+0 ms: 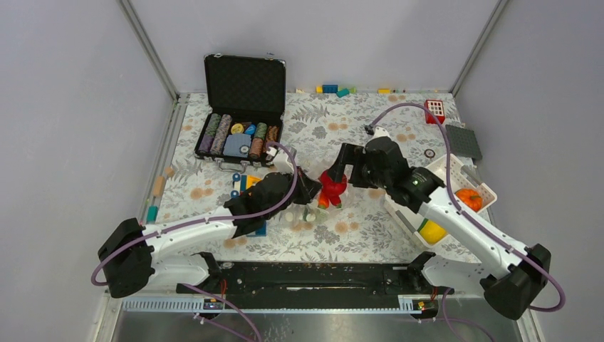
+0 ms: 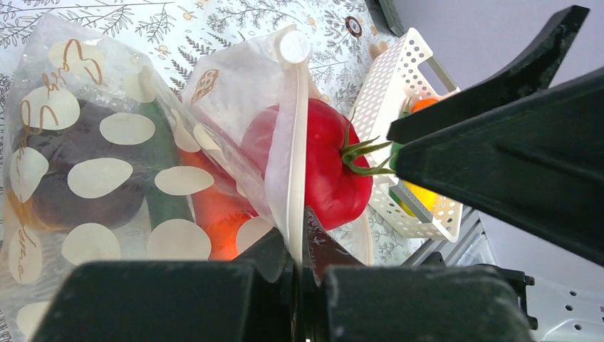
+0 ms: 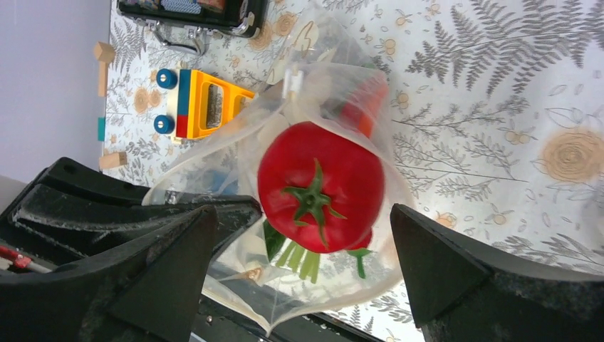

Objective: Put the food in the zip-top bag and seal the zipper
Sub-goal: Place the fake vegetable in the zipper food storage bag, then adjust the zipper food storage bag at the center of the board.

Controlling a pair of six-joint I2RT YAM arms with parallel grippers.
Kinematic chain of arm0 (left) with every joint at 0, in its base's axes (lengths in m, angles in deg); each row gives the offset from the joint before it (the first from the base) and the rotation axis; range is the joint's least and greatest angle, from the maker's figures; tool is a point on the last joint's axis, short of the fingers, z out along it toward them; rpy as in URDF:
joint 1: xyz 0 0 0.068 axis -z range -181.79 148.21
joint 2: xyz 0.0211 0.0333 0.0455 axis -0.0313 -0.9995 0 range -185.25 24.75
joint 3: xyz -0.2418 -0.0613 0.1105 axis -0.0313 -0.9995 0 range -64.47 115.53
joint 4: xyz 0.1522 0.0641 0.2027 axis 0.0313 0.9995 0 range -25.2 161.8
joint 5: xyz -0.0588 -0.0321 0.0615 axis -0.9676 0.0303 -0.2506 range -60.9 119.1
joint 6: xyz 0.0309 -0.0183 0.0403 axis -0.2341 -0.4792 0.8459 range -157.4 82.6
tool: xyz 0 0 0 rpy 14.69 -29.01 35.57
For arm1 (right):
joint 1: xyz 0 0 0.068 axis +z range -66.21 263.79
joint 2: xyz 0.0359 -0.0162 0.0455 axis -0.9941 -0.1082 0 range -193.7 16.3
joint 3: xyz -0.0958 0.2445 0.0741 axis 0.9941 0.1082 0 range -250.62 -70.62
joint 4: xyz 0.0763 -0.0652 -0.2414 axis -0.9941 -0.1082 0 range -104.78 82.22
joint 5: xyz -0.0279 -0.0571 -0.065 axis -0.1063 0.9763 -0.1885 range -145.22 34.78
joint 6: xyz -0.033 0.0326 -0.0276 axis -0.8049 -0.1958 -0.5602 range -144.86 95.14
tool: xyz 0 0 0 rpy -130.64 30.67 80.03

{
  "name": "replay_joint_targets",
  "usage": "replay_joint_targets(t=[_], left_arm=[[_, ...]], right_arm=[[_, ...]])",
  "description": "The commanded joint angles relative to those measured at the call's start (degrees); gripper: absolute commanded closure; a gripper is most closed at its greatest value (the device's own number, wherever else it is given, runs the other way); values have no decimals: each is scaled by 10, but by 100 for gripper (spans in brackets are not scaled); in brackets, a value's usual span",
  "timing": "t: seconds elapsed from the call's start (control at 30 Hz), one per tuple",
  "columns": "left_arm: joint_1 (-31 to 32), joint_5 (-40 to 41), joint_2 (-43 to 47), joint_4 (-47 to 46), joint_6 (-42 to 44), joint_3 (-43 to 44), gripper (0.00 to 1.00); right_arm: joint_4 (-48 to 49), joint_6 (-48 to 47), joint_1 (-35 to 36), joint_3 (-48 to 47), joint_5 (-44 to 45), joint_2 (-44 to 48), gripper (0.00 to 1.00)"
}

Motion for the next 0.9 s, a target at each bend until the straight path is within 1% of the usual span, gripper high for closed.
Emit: replay_joint_targets(t=[0.0, 0.17, 0.23, 0.33, 0.4, 0.63, 0.77, 0.8, 0.83, 0.87], left_arm=[[1, 16, 29, -59, -4, -7, 100], [1, 20, 32, -56, -4, -9, 100], [1, 20, 32, -57, -4, -9, 100], [1, 17, 31, -57, -4, -8, 100], [1, 16, 31, -56, -5, -8, 100], [2, 12, 31, -52, -6, -7, 100], [1, 11, 34, -52, -5, -8, 100], [1, 11, 34, -53, -6, -9, 100], [1, 10, 35, -52, -6, -10, 100], [2, 10, 35, -52, -6, -10, 100]], right_arm=[[-35, -19, 4, 17, 76, 57, 0], [-94, 0, 3, 59, 181, 117, 0], [-100, 12, 2, 84, 192, 135, 1], [-97, 26, 1, 109, 181, 130, 3], [-78, 37, 0, 119, 156, 115, 6], [26, 64, -12, 144, 69, 50, 13], [80, 81, -15, 162, 32, 22, 19], [91, 83, -15, 165, 25, 17, 22], [98, 84, -16, 167, 23, 10, 28], [101, 87, -17, 167, 25, 9, 38]])
